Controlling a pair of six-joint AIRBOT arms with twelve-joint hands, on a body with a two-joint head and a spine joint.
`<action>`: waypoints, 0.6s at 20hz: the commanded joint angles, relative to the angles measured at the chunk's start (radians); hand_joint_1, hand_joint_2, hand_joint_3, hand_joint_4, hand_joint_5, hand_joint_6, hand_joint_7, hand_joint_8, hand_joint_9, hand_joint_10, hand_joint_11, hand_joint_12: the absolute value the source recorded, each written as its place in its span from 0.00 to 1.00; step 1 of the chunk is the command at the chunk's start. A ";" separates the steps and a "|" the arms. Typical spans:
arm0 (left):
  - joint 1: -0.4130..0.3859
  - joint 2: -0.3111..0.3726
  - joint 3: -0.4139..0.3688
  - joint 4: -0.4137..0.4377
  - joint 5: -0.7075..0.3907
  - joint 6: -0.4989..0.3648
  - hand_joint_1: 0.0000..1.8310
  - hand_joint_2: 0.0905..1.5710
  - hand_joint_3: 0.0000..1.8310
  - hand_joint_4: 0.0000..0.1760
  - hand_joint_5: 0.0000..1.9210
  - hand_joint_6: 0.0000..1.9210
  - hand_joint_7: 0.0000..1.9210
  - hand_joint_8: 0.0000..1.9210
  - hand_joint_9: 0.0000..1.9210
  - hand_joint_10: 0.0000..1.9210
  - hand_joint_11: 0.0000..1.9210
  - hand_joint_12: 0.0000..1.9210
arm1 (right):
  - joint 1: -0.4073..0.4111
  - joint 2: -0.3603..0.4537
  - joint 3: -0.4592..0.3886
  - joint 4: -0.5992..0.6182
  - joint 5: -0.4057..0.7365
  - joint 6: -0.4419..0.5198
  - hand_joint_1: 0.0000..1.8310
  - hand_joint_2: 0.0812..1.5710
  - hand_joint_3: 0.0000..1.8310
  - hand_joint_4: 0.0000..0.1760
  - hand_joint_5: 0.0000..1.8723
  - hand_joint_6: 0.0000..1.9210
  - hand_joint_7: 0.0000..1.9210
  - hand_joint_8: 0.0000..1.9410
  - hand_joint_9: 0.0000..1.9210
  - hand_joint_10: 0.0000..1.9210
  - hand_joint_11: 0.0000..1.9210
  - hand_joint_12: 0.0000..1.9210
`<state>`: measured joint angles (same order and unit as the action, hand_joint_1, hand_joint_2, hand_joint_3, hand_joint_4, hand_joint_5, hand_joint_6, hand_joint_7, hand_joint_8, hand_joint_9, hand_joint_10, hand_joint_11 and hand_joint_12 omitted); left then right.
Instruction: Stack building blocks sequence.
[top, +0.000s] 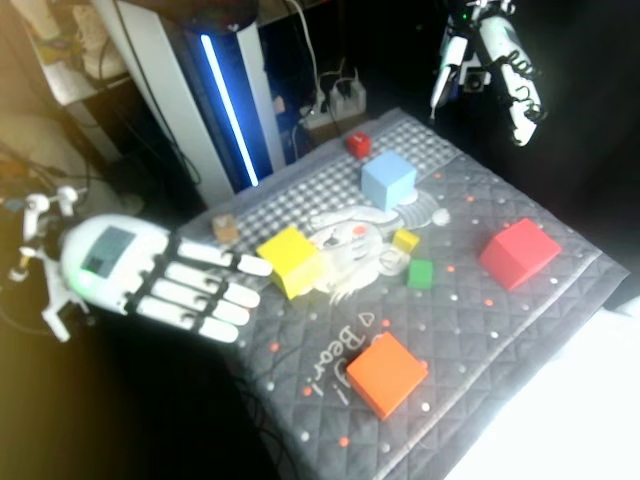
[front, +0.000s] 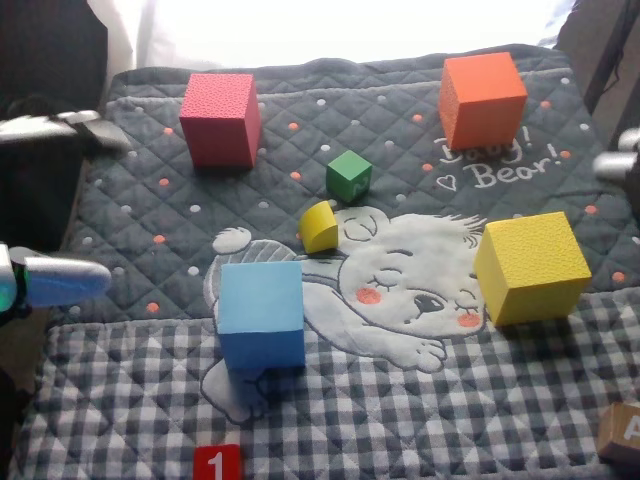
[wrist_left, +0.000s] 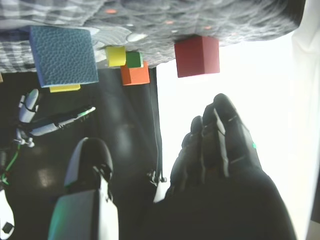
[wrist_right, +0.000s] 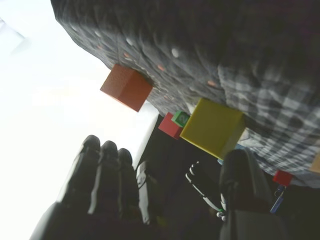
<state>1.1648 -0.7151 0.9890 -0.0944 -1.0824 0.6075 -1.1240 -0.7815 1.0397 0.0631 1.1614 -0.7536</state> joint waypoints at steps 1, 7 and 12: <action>-0.033 -0.001 0.004 0.023 -0.080 -0.006 0.44 0.59 0.00 0.46 0.31 0.00 0.13 0.00 0.09 0.01 0.00 0.25 | 0.015 0.001 0.005 0.024 0.117 0.003 0.47 0.69 0.00 0.23 0.23 0.00 0.18 0.00 0.18 0.00 0.02 0.39; -0.292 -0.045 0.026 0.339 0.104 -0.092 0.39 0.49 0.00 0.84 0.22 0.00 0.12 0.00 0.11 0.00 0.00 0.45 | 0.027 0.003 0.009 0.018 0.120 -0.006 0.55 0.66 0.00 0.64 0.20 0.00 0.16 0.00 0.15 0.00 0.03 0.33; -0.403 -0.127 0.047 0.539 0.237 -0.158 0.35 0.47 0.00 1.00 0.20 0.00 0.14 0.00 0.14 0.01 0.00 0.49 | 0.027 0.003 0.010 0.018 0.126 -0.006 0.57 0.65 0.00 0.64 0.16 0.00 0.17 0.00 0.17 0.00 0.08 0.29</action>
<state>0.7719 -0.8459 1.0351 0.4789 -0.7673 0.4545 -1.1118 -0.7815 1.0443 0.0570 1.1648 -0.7578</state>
